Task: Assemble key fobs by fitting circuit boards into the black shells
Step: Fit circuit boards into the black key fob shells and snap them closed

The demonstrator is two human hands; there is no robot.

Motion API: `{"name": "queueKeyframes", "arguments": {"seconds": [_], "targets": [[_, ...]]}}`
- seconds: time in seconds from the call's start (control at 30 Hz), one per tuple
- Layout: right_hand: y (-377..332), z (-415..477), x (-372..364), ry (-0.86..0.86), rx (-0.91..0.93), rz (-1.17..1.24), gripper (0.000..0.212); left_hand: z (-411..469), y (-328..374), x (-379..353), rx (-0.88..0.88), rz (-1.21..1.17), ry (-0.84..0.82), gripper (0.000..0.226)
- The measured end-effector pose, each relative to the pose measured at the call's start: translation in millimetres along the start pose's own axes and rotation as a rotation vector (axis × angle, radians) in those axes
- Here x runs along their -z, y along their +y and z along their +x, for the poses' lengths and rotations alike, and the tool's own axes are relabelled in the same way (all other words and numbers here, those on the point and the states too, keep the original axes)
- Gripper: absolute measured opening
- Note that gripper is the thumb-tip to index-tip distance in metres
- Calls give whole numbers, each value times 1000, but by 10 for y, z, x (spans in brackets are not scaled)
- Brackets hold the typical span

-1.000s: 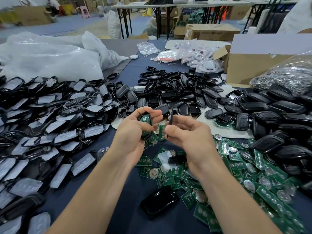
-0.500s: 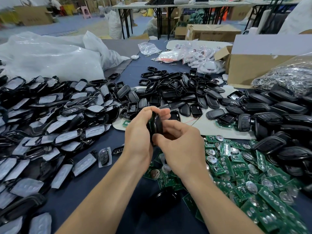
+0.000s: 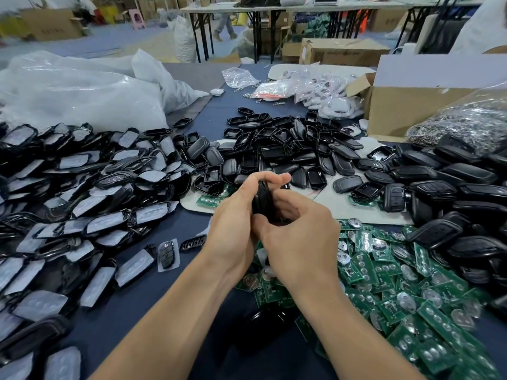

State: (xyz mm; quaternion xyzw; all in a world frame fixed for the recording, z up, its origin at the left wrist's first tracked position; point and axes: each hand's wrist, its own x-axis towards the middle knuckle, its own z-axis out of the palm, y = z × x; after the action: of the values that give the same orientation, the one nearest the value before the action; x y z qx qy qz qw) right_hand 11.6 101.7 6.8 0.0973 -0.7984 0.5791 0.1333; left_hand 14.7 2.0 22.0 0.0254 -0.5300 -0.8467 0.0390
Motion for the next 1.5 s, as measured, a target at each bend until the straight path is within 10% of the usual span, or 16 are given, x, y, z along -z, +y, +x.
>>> {"name": "queueKeyframes", "arguments": {"seconds": [0.23,0.77,1.5], "targets": [[95,105,124,34,15,-111,41,58,87,125,19,333,72,36],[-44,42,102,4,64,-238,59,151,114,323,136,143,16,32],[52,328,424,-361,-777,961,25,207,301,474,348,-70,30,33]]}}
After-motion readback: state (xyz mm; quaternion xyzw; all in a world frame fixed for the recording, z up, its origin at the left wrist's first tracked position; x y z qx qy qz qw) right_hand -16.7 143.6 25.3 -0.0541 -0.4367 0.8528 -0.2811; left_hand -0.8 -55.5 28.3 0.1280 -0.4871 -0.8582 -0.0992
